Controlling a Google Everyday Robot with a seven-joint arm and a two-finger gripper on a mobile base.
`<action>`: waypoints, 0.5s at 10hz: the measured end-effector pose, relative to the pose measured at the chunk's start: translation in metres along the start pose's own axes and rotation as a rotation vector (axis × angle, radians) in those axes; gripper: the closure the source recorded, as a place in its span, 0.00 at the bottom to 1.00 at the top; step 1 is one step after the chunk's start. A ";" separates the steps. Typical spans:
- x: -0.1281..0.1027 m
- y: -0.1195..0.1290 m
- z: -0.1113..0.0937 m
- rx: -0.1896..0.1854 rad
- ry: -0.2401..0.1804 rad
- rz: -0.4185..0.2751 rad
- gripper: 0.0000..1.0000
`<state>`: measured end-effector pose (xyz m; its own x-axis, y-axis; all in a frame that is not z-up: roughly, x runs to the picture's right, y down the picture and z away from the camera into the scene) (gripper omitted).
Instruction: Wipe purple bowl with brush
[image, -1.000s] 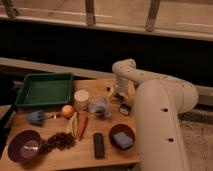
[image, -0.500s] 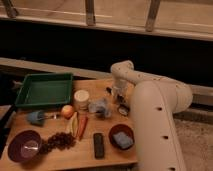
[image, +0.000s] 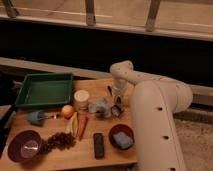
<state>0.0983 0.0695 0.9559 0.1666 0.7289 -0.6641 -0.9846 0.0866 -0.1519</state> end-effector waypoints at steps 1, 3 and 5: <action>-0.002 0.004 -0.007 -0.010 -0.021 -0.007 1.00; -0.004 0.001 -0.034 -0.022 -0.069 -0.008 1.00; -0.005 -0.005 -0.055 -0.029 -0.105 0.001 1.00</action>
<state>0.1053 0.0285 0.9195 0.1580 0.7962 -0.5840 -0.9825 0.0675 -0.1738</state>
